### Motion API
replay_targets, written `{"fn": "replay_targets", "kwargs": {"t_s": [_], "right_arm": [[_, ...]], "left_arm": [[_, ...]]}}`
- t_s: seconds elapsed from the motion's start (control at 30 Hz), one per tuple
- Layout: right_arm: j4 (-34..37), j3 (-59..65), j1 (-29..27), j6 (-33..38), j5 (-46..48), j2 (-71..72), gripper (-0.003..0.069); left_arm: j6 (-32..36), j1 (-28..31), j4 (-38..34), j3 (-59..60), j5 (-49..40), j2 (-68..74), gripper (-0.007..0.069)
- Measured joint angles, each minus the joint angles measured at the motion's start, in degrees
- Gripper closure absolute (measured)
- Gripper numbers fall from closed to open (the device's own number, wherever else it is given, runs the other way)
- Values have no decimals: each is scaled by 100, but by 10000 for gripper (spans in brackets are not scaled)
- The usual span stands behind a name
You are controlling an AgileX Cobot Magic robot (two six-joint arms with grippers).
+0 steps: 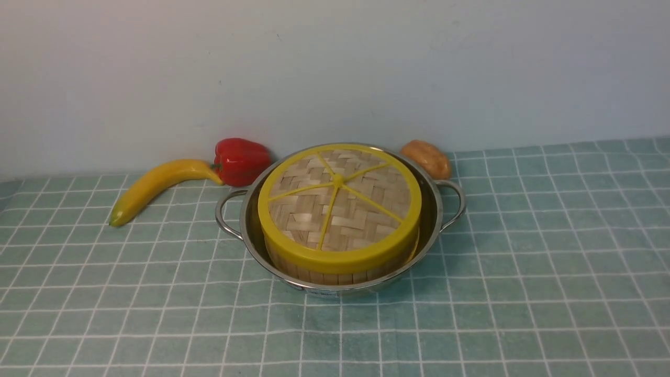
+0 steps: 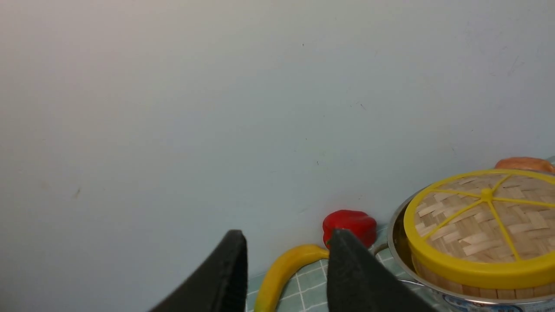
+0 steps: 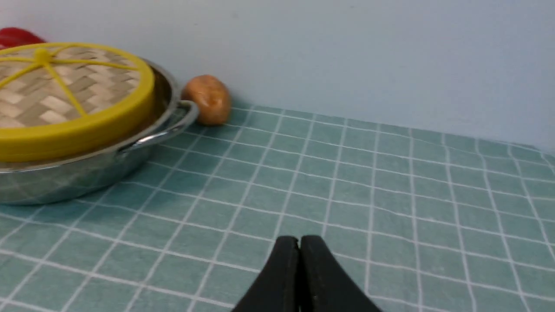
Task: Place the steamer in the pot on the blue tablecloth, and put the lid on the steamer.
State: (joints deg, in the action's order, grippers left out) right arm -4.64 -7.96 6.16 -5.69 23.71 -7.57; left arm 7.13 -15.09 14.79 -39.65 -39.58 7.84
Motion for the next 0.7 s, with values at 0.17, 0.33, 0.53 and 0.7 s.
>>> {"fn": "replay_targets", "kwargs": {"t_s": [0.17, 0.33, 0.53, 0.7], "right_arm": [[43, 444, -625, 0, -187, 552, 633], [236, 686, -981, 0, -409, 725, 619], [391, 729, -1028, 0, -409, 725, 601], [407, 729, -1029, 0, -409, 725, 591]], "left_arm": [[0, 0, 0, 4, 0, 0, 371], [0, 0, -7, 4, 0, 0, 371], [0, 0, -14, 4, 0, 0, 371], [0, 0, -14, 4, 0, 0, 371]]}}
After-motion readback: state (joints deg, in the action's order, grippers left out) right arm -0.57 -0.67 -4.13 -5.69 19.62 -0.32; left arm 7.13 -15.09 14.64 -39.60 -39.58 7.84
